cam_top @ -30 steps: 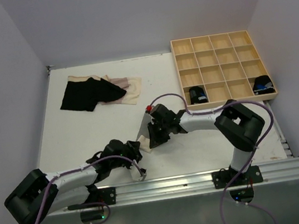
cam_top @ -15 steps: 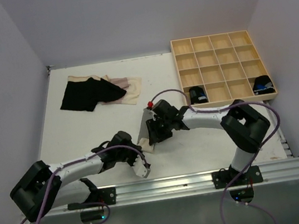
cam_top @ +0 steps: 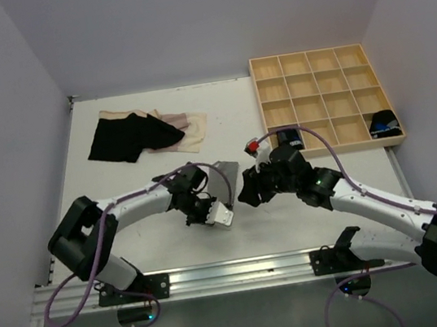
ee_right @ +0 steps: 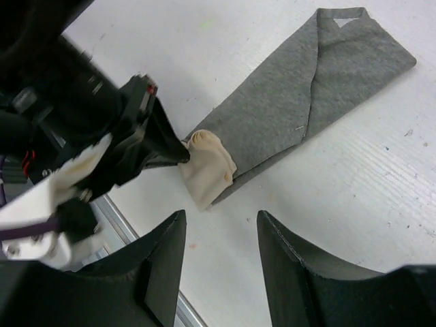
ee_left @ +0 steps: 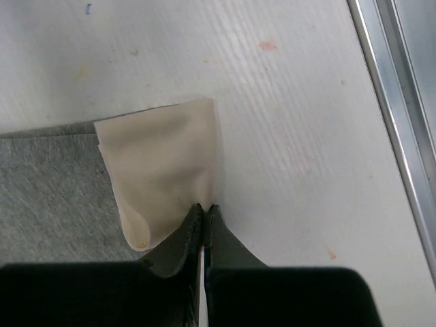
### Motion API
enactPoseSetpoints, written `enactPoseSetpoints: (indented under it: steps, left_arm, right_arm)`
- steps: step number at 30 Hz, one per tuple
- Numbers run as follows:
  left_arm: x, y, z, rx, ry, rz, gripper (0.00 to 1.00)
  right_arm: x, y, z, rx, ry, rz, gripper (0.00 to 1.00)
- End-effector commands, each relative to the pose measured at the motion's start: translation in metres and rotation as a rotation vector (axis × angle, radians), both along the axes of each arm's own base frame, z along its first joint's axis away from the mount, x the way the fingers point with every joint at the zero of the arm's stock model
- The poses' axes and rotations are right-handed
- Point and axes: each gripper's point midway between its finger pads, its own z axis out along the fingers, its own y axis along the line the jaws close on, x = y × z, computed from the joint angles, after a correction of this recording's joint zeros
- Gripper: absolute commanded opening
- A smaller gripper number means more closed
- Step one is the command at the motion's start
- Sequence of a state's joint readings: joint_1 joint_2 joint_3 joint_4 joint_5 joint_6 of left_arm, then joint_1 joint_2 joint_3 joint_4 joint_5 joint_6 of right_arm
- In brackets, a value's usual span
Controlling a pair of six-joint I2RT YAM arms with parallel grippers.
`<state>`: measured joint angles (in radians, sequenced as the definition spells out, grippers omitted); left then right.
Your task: Roll the underwear
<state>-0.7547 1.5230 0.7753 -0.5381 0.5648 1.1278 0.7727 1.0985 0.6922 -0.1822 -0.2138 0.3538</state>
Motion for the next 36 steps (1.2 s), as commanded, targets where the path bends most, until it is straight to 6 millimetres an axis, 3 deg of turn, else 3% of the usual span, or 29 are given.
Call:
enactPoseSetpoints:
  steps: [1, 7, 13, 22, 34, 36]
  left_arm:
    - [-0.017, 0.013, -0.008, 0.095, 0.337, 0.14, 0.0]
    - [-0.004, 0.017, -0.016, 0.139, 0.588, 0.233, 0.0]
    - [0.011, 0.027, -0.03, 0.183, 0.7, 0.325, 0.0]
    - [0.021, 0.039, -0.046, 0.252, 0.751, 0.424, 0.0]
    - [0.021, 0.046, -0.061, 0.325, 0.773, 0.457, 0.03]
    - [0.023, 0.044, -0.06, 0.318, 0.772, 0.457, 0.03]
  right_arm:
    - [-0.005, 0.005, 0.015, 0.044, -0.121, 0.087, 0.48]
    - [-0.029, 0.019, 0.004, -0.028, -0.211, 0.211, 0.47]
    - [-0.033, 0.037, -0.012, -0.123, -0.318, 0.309, 0.48]
    - [-0.027, 0.082, -0.043, -0.237, -0.458, 0.429, 0.49]
    - [-0.026, 0.108, -0.056, -0.305, -0.559, 0.544, 0.54]
    - [-0.027, 0.111, -0.066, -0.326, -0.544, 0.572, 0.54]
